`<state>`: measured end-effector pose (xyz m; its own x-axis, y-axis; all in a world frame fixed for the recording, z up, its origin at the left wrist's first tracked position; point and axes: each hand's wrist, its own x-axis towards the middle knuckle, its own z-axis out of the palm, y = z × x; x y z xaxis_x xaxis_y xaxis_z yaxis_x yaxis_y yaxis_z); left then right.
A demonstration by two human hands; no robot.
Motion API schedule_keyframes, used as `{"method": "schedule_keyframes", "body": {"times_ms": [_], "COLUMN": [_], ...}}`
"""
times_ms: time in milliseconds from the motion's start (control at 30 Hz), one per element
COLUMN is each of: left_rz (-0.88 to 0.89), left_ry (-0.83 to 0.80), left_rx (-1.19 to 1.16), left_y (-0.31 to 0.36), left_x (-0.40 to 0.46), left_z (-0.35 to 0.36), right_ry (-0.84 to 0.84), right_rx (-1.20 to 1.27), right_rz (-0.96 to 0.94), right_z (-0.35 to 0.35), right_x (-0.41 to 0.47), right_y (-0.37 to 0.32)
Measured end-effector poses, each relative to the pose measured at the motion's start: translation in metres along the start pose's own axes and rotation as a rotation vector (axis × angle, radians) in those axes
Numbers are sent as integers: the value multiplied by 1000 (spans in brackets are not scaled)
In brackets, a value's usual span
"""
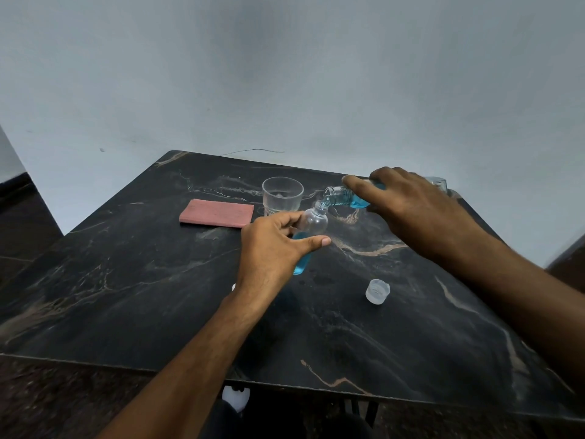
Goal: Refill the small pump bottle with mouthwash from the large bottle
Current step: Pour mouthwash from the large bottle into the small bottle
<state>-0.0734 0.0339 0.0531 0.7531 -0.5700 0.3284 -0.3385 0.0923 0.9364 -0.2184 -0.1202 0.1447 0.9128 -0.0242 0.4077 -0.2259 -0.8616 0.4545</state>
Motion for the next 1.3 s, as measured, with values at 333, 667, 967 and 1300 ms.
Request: {"method": "schedule_keyframes", "body": {"times_ms": [333, 667, 967, 1300], "left_rz": [3, -5, -1, 5], "left_ry": [7, -7, 1, -3], "left_rx": [9, -4, 27, 38], "left_y": [-1, 1, -1, -3], "left_x": [1, 0, 1, 1], "left_z": [0, 0, 0, -1], "right_ry": [22, 18, 13, 10], "right_rx": [-1, -35, -55, -96], "right_rz": [-3, -4, 4, 8], "right_z": [-3, -10, -15, -20], "right_x": [1, 2, 1, 1], "right_y": [-1, -3, -6, -9]}}
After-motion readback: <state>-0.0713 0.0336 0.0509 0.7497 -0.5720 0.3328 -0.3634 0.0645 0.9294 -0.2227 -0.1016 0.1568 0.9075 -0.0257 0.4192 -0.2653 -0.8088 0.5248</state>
